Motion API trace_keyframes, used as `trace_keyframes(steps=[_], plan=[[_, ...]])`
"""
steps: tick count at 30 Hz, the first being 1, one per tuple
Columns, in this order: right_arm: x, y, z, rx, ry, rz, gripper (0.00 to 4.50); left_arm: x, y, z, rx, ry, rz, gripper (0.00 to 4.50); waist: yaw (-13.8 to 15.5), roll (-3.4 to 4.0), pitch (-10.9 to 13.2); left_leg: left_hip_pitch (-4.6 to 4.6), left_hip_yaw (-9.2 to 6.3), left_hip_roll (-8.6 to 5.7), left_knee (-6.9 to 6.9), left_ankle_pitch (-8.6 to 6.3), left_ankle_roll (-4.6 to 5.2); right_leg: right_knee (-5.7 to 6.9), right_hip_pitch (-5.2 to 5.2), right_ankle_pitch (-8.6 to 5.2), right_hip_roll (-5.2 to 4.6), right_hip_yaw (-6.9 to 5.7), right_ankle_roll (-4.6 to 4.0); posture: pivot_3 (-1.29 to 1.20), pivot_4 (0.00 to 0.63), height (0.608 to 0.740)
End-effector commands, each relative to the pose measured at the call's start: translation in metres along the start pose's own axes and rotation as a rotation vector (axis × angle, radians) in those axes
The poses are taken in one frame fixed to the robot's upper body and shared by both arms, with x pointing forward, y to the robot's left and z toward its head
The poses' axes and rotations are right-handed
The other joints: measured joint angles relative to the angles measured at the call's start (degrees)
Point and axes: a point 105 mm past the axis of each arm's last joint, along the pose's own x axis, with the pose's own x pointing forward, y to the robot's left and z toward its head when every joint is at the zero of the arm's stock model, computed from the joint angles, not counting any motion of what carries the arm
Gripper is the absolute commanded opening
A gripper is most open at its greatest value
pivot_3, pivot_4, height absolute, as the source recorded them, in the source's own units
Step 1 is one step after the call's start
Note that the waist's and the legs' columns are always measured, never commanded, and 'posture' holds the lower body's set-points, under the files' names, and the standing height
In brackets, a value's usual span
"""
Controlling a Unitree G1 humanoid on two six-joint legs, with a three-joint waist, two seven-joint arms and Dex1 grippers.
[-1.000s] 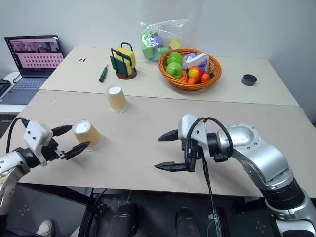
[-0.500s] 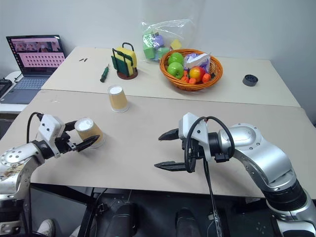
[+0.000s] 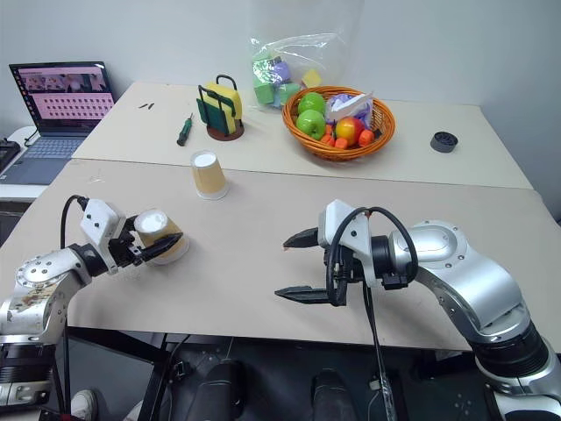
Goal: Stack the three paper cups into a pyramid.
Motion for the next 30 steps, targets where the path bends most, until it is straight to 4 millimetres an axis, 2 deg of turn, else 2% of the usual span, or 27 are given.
trace_keyframes(steps=[1,7,9,11,14,17,21,29,30], plan=[[-0.006,-0.005,0.006,-0.041,0.000,-0.048,4.50,0.006,-0.002,0.012,0.041,-0.039,-0.017,3.14,0.0,0.00,0.0,0.00,0.00,0.00,0.00,0.00,0.00,0.00,0.00,0.00,0.00,0.00,0.00,0.00,0.150,0.661],[-0.008,-0.008,0.003,-0.042,0.016,-0.076,4.50,0.019,-0.014,0.026,0.053,-0.093,-0.067,3.14,0.1,0.00,0.0,-0.02,0.00,-0.01,0.02,0.00,0.00,-0.01,0.00,0.00,-0.01,0.00,0.01,0.00,0.150,0.661],[-0.010,-0.011,0.002,-0.040,0.021,-0.098,4.50,0.048,-0.047,0.051,0.043,-0.192,-0.187,3.14,0.2,0.00,0.0,-0.04,0.00,-0.01,0.03,0.00,0.00,0.00,0.01,0.01,0.00,0.00,0.02,0.00,0.150,0.661],[-0.011,-0.013,0.001,-0.040,0.027,-0.112,4.50,0.068,-0.073,0.070,0.026,-0.264,-0.282,3.14,1.4,0.01,0.0,-0.12,-0.02,-0.03,0.09,0.03,0.03,0.02,0.01,0.03,0.00,0.00,0.06,0.00,0.150,0.661],[-0.012,-0.013,-0.001,-0.039,0.041,-0.120,4.50,0.088,-0.100,0.079,0.010,-0.305,-0.375,3.14,1.6,0.00,0.0,-0.30,-0.04,-0.08,0.27,0.10,0.09,-0.10,0.06,0.13,0.00,0.01,0.25,0.00,0.150,0.661],[-0.014,-0.012,-0.002,-0.032,0.051,-0.128,4.50,0.102,-0.116,0.085,0.003,-0.333,-0.425,3.14,0.9,0.04,0.0,-0.25,-0.05,-0.08,0.15,0.11,0.13,-0.16,0.06,0.34,0.02,0.06,0.60,0.00,0.150,0.661],[-0.016,-0.012,-0.001,-0.035,0.054,-0.145,4.50,0.116,-0.124,0.079,-0.010,-0.310,-0.452,3.14,0.4,0.06,0.0,-0.21,-0.13,-0.08,0.06,0.15,0.18,-0.08,0.04,0.33,0.09,0.06,0.66,0.00,0.150,0.661],[-0.021,-0.014,0.005,-0.043,0.038,-0.181,4.50,0.126,-0.127,0.040,0.040,-0.165,-0.471,3.14,0.1,0.06,0.0,-0.23,-0.14,-0.09,0.10,0.18,0.20,-0.11,0.08,0.32,0.07,0.06,0.64,0.00,0.150,0.661],[-0.021,-0.014,0.007,-0.044,0.029,-0.186,4.50,0.127,-0.127,0.039,0.051,-0.164,-0.468,3.43,0.1,0.07,0.0,-0.22,-0.14,-0.09,0.10,0.18,0.21,-0.12,0.10,0.32,0.07,0.07,0.64,0.00,0.150,0.661]])
